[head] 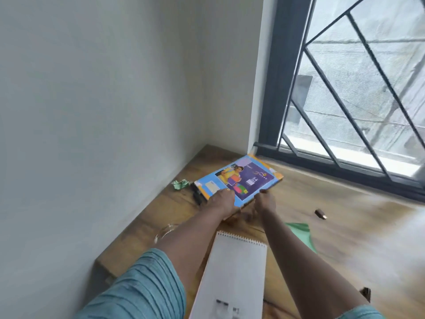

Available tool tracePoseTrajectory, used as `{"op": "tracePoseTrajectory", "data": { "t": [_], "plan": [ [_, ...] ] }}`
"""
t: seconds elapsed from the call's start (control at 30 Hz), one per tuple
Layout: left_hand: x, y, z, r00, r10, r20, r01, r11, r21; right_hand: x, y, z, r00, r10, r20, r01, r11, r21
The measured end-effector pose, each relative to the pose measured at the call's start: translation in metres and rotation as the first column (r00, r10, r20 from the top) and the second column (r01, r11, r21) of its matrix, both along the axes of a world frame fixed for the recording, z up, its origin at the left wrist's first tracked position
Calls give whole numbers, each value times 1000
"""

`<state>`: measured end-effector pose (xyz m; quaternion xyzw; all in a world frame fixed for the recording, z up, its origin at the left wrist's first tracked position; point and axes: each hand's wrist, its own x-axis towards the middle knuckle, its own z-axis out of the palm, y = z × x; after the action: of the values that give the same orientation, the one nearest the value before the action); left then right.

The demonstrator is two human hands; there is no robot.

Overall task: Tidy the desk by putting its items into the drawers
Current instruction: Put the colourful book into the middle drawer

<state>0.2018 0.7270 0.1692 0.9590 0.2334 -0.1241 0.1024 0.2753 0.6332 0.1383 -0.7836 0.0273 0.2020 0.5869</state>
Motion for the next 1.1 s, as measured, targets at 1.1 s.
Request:
{"op": "tracePoseTrajectory", "data": {
  "t": [1.1],
  "plan": [
    [-62, -12, 130, 799, -213, 563, 154, 977, 151, -52, -27, 44, 996, -6, -95, 52, 868, 494]
  ]
}}
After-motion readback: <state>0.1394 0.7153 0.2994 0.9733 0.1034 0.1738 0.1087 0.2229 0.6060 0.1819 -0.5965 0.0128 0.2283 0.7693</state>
